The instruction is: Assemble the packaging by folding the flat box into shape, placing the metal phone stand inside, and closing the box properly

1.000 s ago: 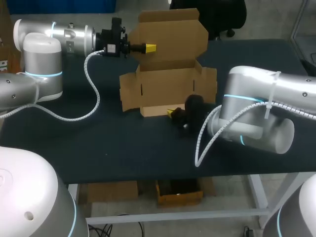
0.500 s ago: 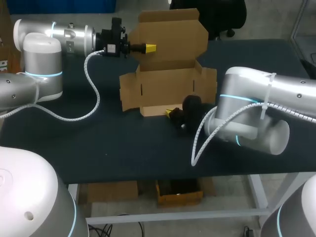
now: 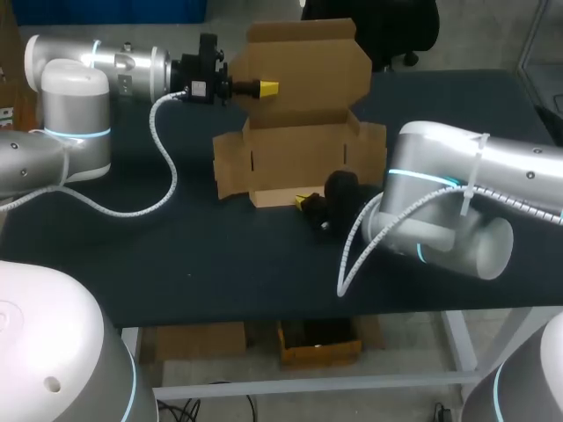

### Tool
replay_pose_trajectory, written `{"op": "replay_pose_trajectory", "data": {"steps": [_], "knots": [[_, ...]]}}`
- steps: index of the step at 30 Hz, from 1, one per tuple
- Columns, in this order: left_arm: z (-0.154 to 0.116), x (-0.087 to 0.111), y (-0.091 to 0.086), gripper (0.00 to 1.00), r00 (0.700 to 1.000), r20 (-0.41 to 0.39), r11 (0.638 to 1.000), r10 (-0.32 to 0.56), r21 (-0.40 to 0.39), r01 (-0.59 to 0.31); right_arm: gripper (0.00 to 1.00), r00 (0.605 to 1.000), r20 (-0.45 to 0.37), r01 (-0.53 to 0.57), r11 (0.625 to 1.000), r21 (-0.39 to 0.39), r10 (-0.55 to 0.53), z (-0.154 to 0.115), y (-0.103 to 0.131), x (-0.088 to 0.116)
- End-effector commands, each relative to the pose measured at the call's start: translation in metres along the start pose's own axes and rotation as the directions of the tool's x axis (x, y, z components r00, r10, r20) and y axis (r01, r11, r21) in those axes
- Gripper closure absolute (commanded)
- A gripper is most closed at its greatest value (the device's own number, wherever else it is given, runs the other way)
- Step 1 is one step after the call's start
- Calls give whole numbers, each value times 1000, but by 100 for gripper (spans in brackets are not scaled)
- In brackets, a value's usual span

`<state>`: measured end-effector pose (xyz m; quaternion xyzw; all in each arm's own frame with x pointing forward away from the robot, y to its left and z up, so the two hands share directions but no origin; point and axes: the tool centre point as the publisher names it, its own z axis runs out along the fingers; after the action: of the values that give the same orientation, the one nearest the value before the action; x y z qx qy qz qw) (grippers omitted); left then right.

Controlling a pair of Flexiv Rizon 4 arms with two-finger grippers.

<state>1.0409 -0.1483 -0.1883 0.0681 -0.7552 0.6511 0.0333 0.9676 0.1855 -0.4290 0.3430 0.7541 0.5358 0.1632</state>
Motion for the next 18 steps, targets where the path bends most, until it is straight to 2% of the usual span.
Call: {"op": "replay_pose_trajectory", "data": {"steps": [1, 18], "knots": [[-1, 1, 3, 100, 1000, -6, 1000, -4, 0, 4, 100, 1000, 30, 2, 1000, -11, -1, 5, -8, 2], [-2, 21, 18, 100, 998, -40, 999, -47, 0, 47, 100, 1000, 30, 2, 1000, -11, -1, 5, -8, 2]]}}
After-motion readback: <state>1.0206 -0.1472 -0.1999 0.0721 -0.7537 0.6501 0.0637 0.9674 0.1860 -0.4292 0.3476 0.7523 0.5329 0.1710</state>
